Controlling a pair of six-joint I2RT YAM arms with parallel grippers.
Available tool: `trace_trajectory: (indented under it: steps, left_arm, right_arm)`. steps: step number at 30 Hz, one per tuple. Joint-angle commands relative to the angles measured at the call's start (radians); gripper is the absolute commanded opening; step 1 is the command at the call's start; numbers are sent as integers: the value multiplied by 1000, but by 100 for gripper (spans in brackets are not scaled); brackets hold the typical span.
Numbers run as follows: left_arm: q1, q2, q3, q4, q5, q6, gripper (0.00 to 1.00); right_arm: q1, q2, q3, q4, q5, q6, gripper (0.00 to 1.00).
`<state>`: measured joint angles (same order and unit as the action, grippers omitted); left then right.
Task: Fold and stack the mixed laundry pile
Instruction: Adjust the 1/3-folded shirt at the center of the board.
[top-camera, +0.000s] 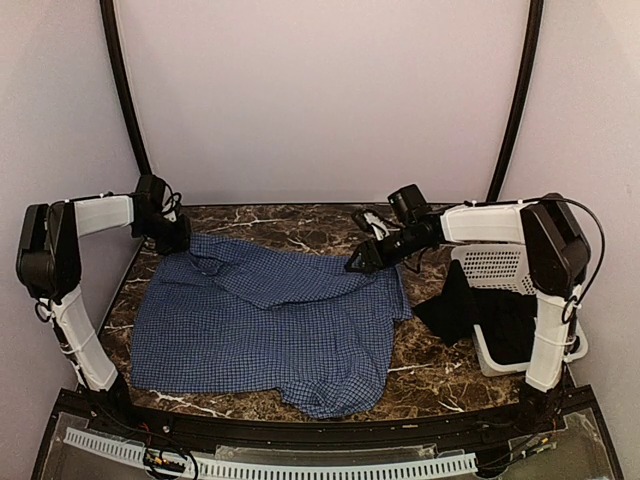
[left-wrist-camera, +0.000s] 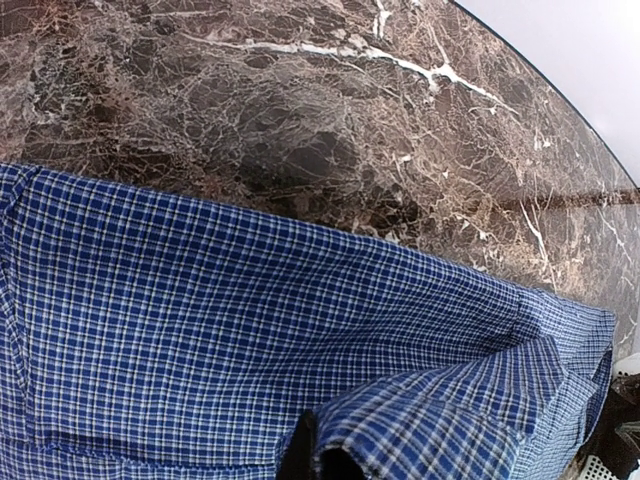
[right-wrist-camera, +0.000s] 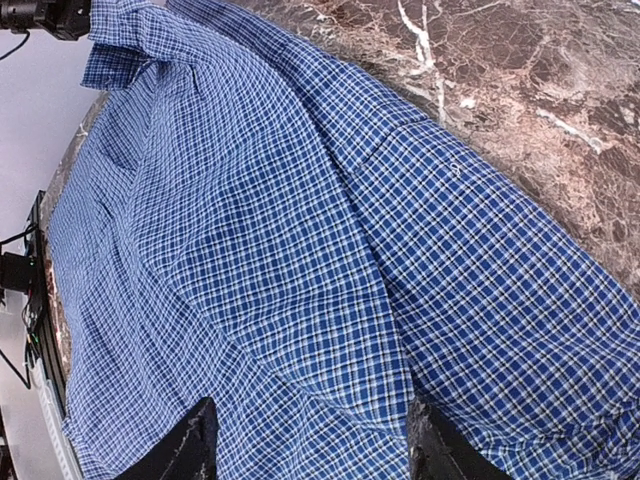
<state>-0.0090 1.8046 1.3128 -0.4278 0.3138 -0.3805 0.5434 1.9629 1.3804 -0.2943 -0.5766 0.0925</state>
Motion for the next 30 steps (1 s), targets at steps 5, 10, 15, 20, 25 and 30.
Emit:
trace_trajectory:
  steps: [5,10,15,20,25,30]
  left_arm:
    - [6,86,94,-60,-9,-5,0]
    - [6,83,89,-109,-16,7,0]
    - [6,-6,55,-96,61,11,0]
    - [-119,-141,92,-128,133,128,0]
    - [-279,-341,133,-179,240,287,0]
    - [-415,-480,169,-332,378,473,0]
  right_arm:
    - [18,61,78,-45,44,-34,59]
    - [18,63,78,-60,67,-41,60]
    - [22,71,67,-59,65,-36,62]
    - [6,1,7,2,61,15,62]
    - [-28,-114,-18,11,36,46,62]
    - [-67,-224,-13,17,21,71,61]
